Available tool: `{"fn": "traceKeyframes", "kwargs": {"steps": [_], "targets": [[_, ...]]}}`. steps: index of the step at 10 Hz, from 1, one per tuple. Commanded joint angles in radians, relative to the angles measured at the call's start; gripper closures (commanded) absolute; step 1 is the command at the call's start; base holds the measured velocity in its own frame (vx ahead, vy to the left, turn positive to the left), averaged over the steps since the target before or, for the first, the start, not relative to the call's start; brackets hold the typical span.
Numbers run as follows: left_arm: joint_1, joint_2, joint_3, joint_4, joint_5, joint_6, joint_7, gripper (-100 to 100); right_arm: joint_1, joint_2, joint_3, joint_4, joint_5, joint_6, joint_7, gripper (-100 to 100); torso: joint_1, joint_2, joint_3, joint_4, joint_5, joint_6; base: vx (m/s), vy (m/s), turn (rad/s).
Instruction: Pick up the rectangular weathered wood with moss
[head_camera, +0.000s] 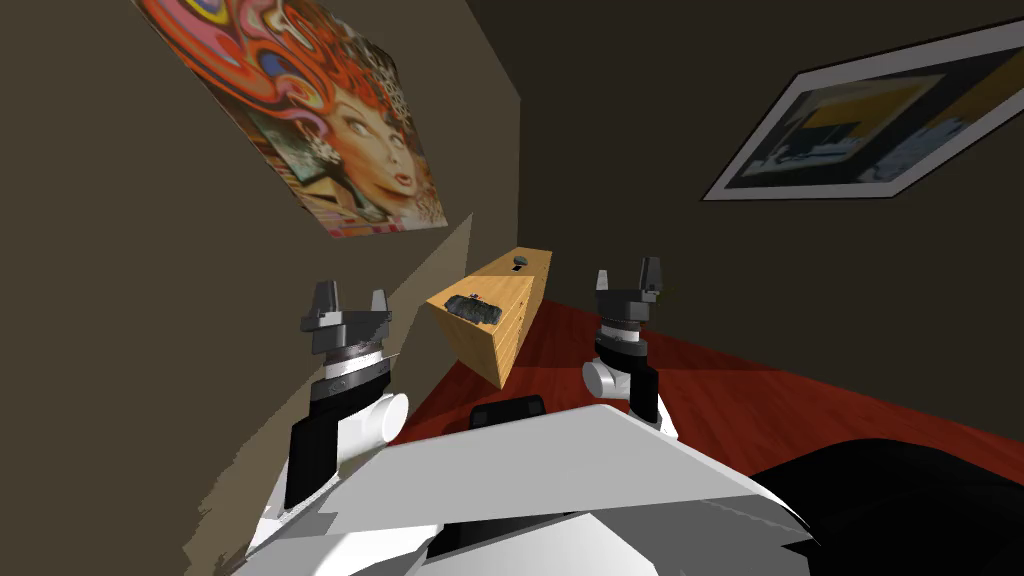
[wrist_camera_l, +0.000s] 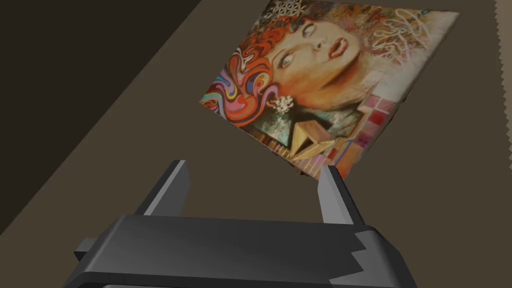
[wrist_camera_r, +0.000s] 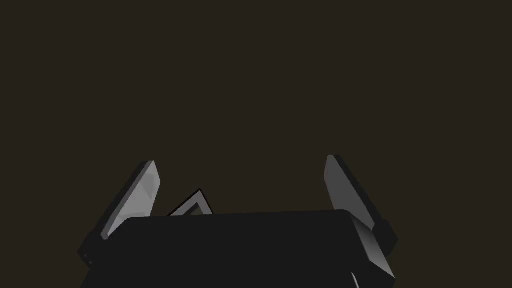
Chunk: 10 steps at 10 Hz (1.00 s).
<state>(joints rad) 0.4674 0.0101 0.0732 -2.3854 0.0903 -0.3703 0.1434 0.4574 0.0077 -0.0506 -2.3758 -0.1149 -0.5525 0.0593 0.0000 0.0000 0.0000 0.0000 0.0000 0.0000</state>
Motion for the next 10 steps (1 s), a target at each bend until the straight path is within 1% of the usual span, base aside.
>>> {"fn": "traceKeyframes", "kwargs": {"steps": [1, 3, 5, 6, 7, 8, 9, 10], "targets": [[0.043, 0.041, 0.006, 0.000, -0.014, -0.018, -0.012, -100, 0.000, 0.000, 0.000, 0.000, 0.000, 0.000, 0.000, 0, 0.000, 0.000, 0.000, 0.000, 0.000, 0.000, -0.048, 0.069, -0.031], [0.100, 0.081, 0.012, 0.002, -0.029, -0.041, -0.032, -100, 0.000, 0.000, 0.000, 0.000, 0.000, 0.000, 0.000, 0, 0.008, 0.006, 0.003, 0.001, 0.002, 0.000, -0.111, 0.124, -0.071], [0.166, 0.126, 0.019, 0.010, -0.044, -0.070, -0.065, -100, 0.000, 0.000, 0.000, 0.000, 0.000, 0.000, 0.000, 0, 0.011, 0.009, 0.005, 0.002, 0.002, 0.000, -0.116, 0.166, -0.138], [0.173, 0.126, 0.019, 0.010, -0.044, -0.070, -0.065, -100, 0.000, 0.000, 0.000, 0.000, 0.000, 0.000, 0.000, 0, 0.012, 0.008, 0.005, 0.002, 0.003, 0.000, -0.057, 0.104, -0.069], [0.210, 0.151, 0.022, 0.017, -0.050, -0.084, -0.086, -100, 0.000, 0.000, 0.000, 0.000, 0.000, 0.000, 0.000, 0, 0.008, 0.005, 0.003, 0.001, 0.002, 0.000, -0.020, 0.077, -0.130], [0.214, 0.151, 0.022, 0.017, -0.050, -0.084, -0.086, -100, 0.000, 0.000, 0.000, 0.000, 0.000, 0.000, 0.000, 0, 0.007, 0.003, 0.002, 0.001, 0.002, 0.000, -0.012, 0.066, -0.080], [0.251, 0.179, 0.025, 0.026, -0.054, -0.099, -0.109, -100, 0.000, 0.000, 0.000, 0.000, 0.000, 0.000, 0.000, 0, 0.005, 0.001, 0.001, 0.000, 0.001, 0.000, -0.021, 0.077, -0.182], [0.258, 0.179, 0.025, 0.026, -0.054, -0.099, -0.109, -100, 0.000, 0.000, 0.000, 0.000, 0.000, 0.000, 0.000, 0, 0.006, 0.001, 0.001, 0.000, 0.001, 0.000, -0.021, 0.080, -0.090]]}}
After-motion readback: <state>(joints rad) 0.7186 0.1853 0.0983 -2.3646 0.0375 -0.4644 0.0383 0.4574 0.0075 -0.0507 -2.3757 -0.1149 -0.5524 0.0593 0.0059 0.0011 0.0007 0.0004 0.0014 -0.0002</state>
